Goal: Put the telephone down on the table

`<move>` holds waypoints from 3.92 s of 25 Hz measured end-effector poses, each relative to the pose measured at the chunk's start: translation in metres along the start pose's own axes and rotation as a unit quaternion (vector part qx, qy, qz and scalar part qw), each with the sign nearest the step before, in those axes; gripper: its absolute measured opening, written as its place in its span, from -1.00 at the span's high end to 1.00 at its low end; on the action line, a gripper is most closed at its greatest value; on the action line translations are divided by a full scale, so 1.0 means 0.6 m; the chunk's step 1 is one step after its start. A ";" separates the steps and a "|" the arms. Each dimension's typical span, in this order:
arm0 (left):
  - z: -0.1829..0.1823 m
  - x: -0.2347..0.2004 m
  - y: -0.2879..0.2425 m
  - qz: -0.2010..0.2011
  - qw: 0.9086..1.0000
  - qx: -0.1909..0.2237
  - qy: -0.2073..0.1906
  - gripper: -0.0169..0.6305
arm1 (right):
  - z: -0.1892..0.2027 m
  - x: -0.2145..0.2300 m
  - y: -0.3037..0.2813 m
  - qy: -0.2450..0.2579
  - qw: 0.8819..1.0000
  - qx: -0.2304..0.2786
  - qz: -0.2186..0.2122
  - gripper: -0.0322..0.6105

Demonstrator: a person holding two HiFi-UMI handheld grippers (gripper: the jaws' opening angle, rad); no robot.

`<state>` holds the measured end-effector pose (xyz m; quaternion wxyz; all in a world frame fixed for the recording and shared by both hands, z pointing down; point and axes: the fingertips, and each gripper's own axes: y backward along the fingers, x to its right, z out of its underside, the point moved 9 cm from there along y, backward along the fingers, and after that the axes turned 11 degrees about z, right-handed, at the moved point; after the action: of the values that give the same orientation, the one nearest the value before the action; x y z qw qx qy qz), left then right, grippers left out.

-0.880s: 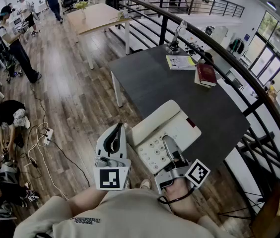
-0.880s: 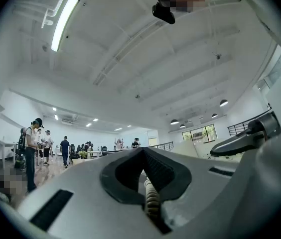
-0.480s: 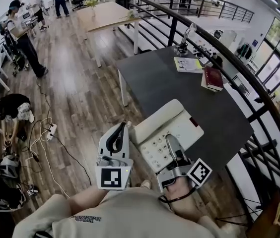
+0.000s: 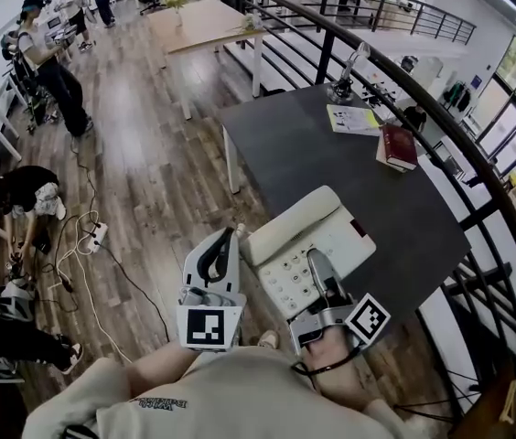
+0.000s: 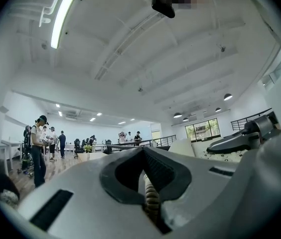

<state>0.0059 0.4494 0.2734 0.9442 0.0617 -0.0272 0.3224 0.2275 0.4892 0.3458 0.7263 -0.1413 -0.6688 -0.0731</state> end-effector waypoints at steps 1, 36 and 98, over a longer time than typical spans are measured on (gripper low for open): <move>0.001 0.001 -0.001 0.000 1.000 -0.001 0.000 0.93 | -0.001 0.002 -0.001 -0.001 1.000 -0.001 0.001 0.29; 0.037 0.005 -0.073 -0.096 0.994 0.010 -0.042 0.93 | -0.098 0.022 -0.123 0.012 0.997 -0.069 -0.039 0.29; 0.257 -0.766 -0.586 0.017 1.000 -0.021 0.015 0.93 | -0.068 0.008 -0.981 -0.015 0.999 0.032 0.012 0.29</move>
<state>-0.1440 -0.1253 0.3495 0.9399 0.0369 -0.0210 0.3388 0.0933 -0.0816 0.4110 0.7207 -0.1270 -0.6802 -0.0411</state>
